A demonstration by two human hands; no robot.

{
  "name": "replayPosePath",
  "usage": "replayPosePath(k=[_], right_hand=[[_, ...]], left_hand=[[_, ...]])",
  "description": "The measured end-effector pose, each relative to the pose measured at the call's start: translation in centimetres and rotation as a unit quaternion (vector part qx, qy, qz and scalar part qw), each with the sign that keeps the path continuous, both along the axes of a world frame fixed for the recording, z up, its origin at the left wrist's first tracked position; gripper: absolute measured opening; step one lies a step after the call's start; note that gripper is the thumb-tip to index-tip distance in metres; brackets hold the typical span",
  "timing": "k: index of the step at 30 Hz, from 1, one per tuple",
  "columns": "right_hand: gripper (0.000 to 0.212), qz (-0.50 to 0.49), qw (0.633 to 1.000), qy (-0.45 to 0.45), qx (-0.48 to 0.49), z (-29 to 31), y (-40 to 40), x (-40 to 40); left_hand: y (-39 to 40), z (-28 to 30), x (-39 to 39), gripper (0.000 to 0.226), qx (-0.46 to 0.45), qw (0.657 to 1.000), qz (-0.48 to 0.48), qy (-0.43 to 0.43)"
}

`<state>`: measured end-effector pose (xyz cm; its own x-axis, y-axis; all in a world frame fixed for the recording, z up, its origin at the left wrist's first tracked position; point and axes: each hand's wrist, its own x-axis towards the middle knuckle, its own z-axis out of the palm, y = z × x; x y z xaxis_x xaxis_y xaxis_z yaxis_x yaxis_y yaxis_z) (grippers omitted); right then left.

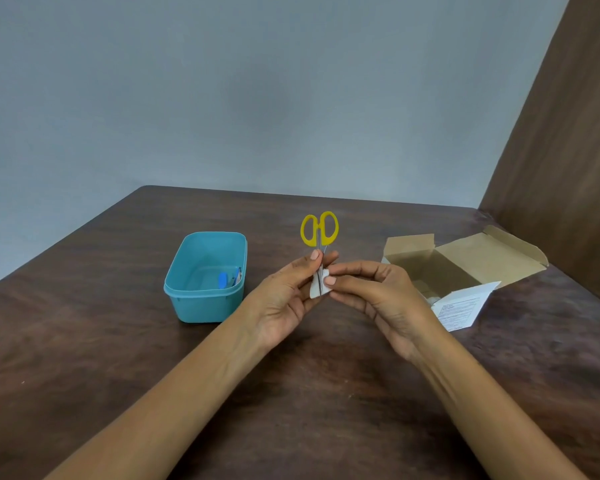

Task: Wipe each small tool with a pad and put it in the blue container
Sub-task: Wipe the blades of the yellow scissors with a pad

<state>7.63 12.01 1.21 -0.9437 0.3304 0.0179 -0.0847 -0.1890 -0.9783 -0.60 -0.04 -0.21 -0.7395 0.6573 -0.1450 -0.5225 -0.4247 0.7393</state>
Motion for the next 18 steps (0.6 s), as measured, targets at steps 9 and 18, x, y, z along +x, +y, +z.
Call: replayPosePath(k=[9, 18], right_hand=[[0.017, 0.0, 1.0, 0.01, -0.014, 0.03, 0.06, -0.01], [0.021, -0.03, 0.998, 0.031, -0.036, -0.12, -0.34, -0.16]], left_hand=[[0.09, 0.02, 0.39, 0.014, -0.007, 1.0, 0.008, 0.001], [0.13, -0.04, 0.56, 0.016, -0.009, 1.0, 0.01, 0.001]])
